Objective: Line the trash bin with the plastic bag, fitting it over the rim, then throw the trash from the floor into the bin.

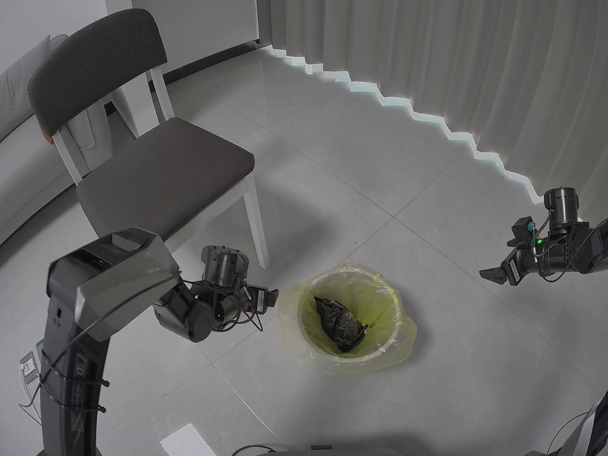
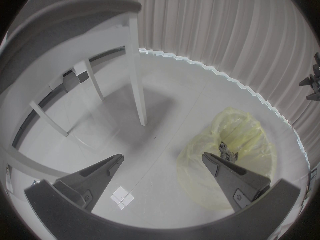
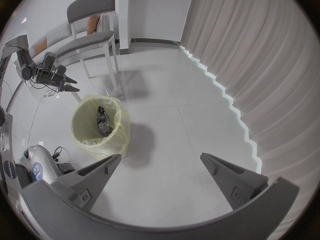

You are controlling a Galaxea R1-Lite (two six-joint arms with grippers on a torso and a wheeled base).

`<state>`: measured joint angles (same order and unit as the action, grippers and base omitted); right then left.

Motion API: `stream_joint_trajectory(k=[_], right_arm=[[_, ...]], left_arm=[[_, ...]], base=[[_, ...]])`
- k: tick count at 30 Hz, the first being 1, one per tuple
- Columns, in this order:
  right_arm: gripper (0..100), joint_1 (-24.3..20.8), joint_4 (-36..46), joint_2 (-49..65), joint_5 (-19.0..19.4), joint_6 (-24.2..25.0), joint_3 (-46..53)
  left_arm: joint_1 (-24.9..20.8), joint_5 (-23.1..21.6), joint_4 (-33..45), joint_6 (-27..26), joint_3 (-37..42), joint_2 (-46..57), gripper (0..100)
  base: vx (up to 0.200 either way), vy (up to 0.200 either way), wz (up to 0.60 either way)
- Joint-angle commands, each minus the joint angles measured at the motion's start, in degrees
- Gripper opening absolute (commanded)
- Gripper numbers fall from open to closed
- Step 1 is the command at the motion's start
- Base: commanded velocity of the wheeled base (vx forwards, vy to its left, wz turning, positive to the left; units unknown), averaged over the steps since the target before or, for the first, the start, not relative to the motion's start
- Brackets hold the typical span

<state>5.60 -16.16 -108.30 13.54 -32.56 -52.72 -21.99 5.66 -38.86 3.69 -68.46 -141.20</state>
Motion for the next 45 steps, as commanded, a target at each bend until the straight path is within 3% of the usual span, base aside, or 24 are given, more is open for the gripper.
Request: stream_joint_trajectory(k=[1,6,11,15,24,25,28,32,39,45], right_arm=[[100,1.4,-1.3,6.6,0.3,2.9,4.2],[100,2.4,-6.2,14.0,0.4,10.1,9.7],[100,2.2,-18.3,21.4,0.1,20.0,18.4],[100,2.4,-26.6,27.3,0.0,24.0,24.8],[100,2.3,-28.1,47.1,0.4,30.7,36.7],[100,1.9,-27.7,53.9,0.5,31.7,39.9],[100,1.3,-26.1,59.7,0.8,32.4,42.2],[100,-0.4,-12.3,78.0,4.9,35.7,44.1],[100,-1.6,15.2,101.3,6.8,37.2,42.7],[100,-3.6,19.6,104.4,6.5,39.2,43.7]], left_arm=[[0.5,-1.1,-6.6,-0.1,14.8,14.1,100],[-0.3,-1.0,-13.0,-0.4,25.0,25.0,100],[-1.9,-0.4,-13.5,0.0,32.2,38.5,100],[-2.4,0.8,-13.3,-0.4,37.3,50.3,100],[1.6,2.3,-9.4,-0.9,47.5,75.4,100],[3.4,2.3,-5.0,-1.1,48.6,82.7,100],[5.7,1.7,-0.2,-1.1,49.1,88.8,100],[10.4,-0.6,14.5,-0.4,48.1,104.4,100],[10.8,-2.9,39.6,1.4,43.8,124.6,100],[10.7,-2.6,48.3,4.1,42.7,134.8,100]], base=[[0.0,0.0,0.0],[0.0,0.0,0.0],[0.0,0.0,0.0],[0.0,0.0,0.0],[0.0,0.0,0.0],[0.0,0.0,0.0],[0.0,0.0,0.0],[0.0,0.0,0.0],[0.0,0.0,0.0],[0.0,0.0,0.0]])
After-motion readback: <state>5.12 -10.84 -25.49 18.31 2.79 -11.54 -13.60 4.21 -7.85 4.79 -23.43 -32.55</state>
